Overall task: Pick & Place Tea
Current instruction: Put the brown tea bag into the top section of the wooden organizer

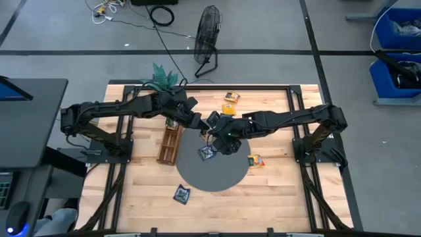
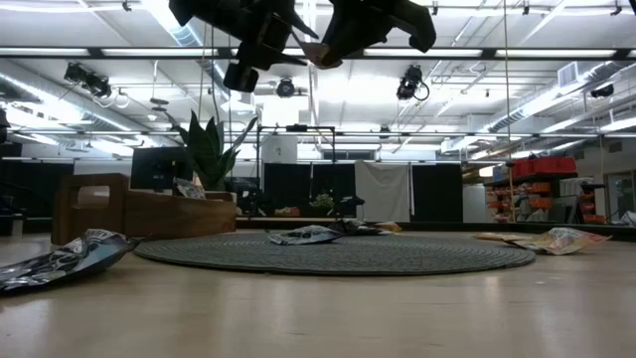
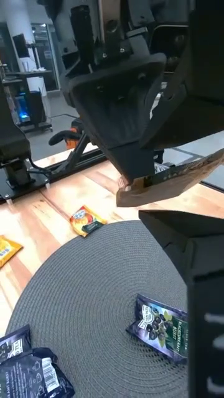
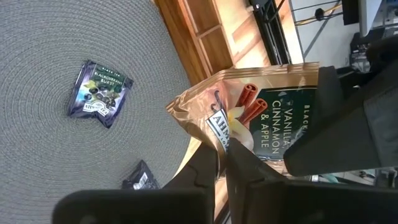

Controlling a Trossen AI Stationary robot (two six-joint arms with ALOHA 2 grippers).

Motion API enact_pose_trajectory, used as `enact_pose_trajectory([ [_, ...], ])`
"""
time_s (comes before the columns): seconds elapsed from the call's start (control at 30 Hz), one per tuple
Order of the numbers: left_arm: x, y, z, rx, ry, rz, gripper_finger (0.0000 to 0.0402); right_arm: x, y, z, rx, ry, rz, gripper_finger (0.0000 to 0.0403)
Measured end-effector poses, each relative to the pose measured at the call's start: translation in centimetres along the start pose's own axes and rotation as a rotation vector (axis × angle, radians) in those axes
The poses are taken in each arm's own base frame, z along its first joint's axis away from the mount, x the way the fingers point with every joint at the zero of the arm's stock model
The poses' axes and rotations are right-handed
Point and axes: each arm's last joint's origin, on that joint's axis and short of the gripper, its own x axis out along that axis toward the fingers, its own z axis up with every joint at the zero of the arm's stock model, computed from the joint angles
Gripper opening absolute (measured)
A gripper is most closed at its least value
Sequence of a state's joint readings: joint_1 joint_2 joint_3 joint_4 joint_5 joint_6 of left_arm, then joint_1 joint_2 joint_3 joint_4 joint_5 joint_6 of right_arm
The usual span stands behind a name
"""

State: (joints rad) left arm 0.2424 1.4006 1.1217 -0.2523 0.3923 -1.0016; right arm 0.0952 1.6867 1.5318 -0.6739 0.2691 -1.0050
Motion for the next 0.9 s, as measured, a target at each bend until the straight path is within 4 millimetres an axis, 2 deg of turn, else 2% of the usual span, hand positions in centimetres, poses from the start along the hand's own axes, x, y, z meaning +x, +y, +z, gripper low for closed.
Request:
enact_pose_trajectory([
  [0.13,0.00,0.03,0.03,0.008,-0.010,0.007,0.0120,0.00,0.01,0.00,0.003,0.000,0.001,0.0008],
  [0.37,0.00,0.10,0.13,0.069,-0.044,0.032,0.0015,0.03,0.04,-0.15,0.032,0.009,0.008,0.0009],
  [0.53,0.00,0.18,0.13,0.099,-0.057,0.051,0.0005,0.07,-0.01,-0.22,0.258,-0.009,0.023,0.0029],
  [0.73,0.00,0.36,0.05,0.133,-0.054,0.074,0.0003,0.08,0.16,-0.32,0.555,-0.014,0.066,0.0086],
  [0.9,-0.18,0.64,0.35,0.154,-0.079,0.103,0.0003,-0.17,0.72,-0.55,0.678,0.020,0.122,0.0134],
])
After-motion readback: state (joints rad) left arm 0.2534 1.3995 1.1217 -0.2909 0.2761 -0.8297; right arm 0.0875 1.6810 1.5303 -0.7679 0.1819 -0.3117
